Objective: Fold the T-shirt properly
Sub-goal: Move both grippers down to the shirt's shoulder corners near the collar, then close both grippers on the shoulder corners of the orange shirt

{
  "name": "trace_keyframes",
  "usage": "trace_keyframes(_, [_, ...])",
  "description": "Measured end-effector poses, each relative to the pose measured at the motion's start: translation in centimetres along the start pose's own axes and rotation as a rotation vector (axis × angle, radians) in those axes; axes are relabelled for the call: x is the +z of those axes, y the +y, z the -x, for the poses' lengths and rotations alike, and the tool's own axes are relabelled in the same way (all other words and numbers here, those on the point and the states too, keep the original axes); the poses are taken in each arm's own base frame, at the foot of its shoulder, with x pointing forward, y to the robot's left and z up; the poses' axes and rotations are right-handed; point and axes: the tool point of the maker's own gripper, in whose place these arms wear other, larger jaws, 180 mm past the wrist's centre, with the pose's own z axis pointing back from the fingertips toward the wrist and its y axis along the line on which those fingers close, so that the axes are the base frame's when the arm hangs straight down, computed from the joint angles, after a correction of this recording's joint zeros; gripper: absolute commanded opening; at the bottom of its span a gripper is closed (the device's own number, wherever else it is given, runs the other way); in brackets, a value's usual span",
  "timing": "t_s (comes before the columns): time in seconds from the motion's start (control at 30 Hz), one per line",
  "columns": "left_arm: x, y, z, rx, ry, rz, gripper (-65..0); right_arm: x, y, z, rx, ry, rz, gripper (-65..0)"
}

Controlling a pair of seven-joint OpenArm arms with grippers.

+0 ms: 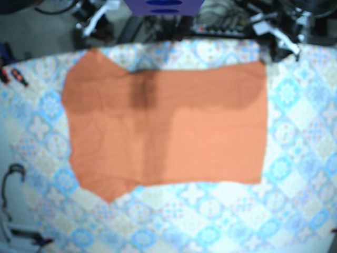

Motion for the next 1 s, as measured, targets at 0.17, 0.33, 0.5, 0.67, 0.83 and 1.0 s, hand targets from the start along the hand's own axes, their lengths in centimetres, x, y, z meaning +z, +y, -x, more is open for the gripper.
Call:
trace_keyframes(0.17, [0.0, 0.0, 0.0, 0.003, 0.001, 0.0, -52.7, -0.6, -0.9, 4.1, -0.026, 0.099, 0.03, -45.8])
trace_keyframes(0.33, [0.0, 0.0, 0.0, 0.002, 0.001, 0.0, -52.7, -1.3, -1.1, 4.5, -0.029, 0.094, 0.036, -45.8])
trace_keyframes(0.5, [0.0, 0.0, 0.0, 0.003, 0.001, 0.001, -52.7, -1.3, -0.7, 4.9, -0.031, 0.105, 0.024, -45.8])
trace_keyframes(0.67, [0.0, 0.0, 0.0, 0.003, 0.001, 0.001, -52.7, -1.0, 0.0, 4.7, -0.037, 0.104, 0.011, -45.8])
trace_keyframes(0.83, [0.0, 0.0, 0.0, 0.003, 0.001, 0.001, -52.7, -0.8, 1.2, 4.9, -0.05, 0.112, -0.016, -45.8])
trace_keyframes(1.0, [0.0, 0.0, 0.0, 0.003, 0.001, 0.0, -52.7, -0.2, 1.9, 6.6, -0.057, 0.16, -0.026, -45.8])
